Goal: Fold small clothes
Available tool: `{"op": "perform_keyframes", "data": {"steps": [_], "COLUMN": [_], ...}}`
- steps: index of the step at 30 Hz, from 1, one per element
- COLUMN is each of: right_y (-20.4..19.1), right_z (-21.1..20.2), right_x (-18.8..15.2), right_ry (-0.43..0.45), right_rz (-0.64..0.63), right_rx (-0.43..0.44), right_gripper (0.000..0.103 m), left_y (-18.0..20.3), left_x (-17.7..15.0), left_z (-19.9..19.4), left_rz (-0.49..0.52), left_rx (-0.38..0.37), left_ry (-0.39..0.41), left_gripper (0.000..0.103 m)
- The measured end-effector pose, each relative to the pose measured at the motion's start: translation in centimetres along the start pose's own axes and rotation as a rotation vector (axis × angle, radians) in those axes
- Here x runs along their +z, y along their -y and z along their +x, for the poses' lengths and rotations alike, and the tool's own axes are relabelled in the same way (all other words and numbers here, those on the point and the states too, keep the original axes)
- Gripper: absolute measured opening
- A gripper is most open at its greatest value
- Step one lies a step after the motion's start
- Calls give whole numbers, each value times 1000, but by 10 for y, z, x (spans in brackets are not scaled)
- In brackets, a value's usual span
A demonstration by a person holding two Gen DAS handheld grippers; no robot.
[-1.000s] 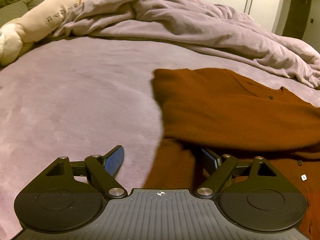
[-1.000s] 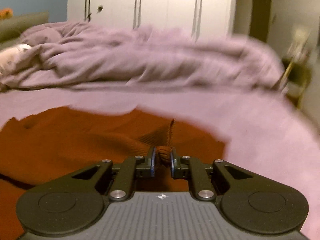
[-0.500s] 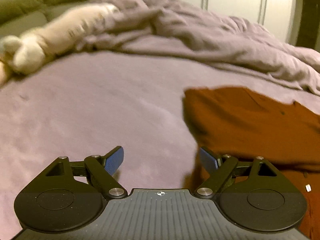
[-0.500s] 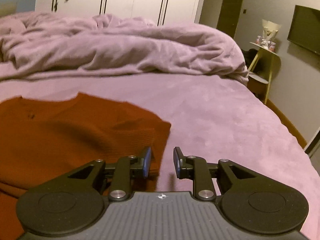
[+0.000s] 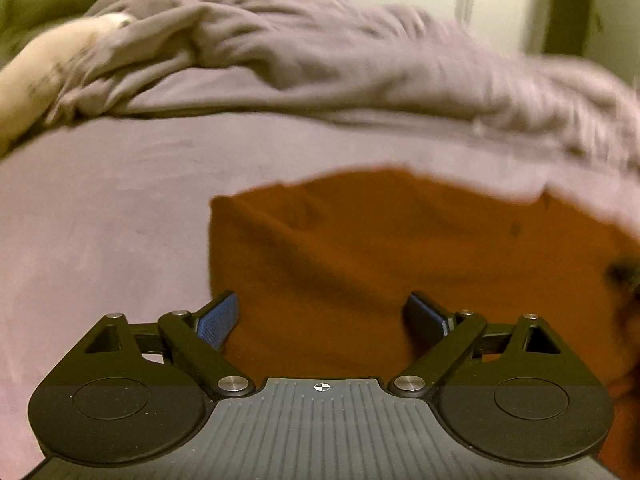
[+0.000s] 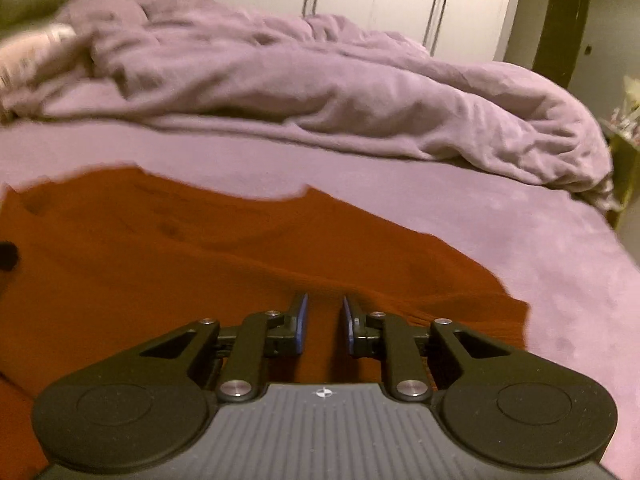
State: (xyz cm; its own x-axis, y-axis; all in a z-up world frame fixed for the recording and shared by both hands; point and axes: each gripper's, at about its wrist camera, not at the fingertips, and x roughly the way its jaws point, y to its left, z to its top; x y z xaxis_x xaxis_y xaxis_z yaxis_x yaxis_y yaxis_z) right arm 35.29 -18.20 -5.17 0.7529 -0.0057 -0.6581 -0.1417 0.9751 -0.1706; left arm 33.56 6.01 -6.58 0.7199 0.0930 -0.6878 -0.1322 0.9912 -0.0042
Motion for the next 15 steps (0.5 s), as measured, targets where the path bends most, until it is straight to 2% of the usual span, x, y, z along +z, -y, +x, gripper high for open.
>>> {"op": "perform_keyframes", "data": {"steps": [2, 3, 4, 5, 7, 10, 13, 15], "right_y": [12, 21, 30, 34, 38, 46, 51, 55], "right_z": [4, 4, 2, -2, -15, -46, -53, -53], "right_x": [-8, -11, -13, -14, -18, -32, -52, -60], "right_ry": [8, 8, 8, -2, -28, -38, -82, -66], "right_rz": [-28, -26, -8, 1, 21, 99, 130, 147], "right_rx": [-53, -61, -46, -61, -84, 21, 61, 80], "right_gripper": [14, 11, 3, 1, 1, 2, 2, 2], "left_y": [-11, -17, -24, -32, -43, -52, -56, -56], "left_x": [-2, -3, -3, -6, -12, -18, -23, -23], "left_z": [-1, -2, -3, -6, -14, -28, -33, -36], "left_rz": [-11, -27, -45, -61, -68, -59, -56, -45], "left_rx": [-8, 0, 9, 13, 45, 49, 52, 57], "left_ry": [12, 7, 1, -2, -12, -15, -27, -39], "left_gripper": [98, 98, 98, 98, 98, 98, 98, 98]}}
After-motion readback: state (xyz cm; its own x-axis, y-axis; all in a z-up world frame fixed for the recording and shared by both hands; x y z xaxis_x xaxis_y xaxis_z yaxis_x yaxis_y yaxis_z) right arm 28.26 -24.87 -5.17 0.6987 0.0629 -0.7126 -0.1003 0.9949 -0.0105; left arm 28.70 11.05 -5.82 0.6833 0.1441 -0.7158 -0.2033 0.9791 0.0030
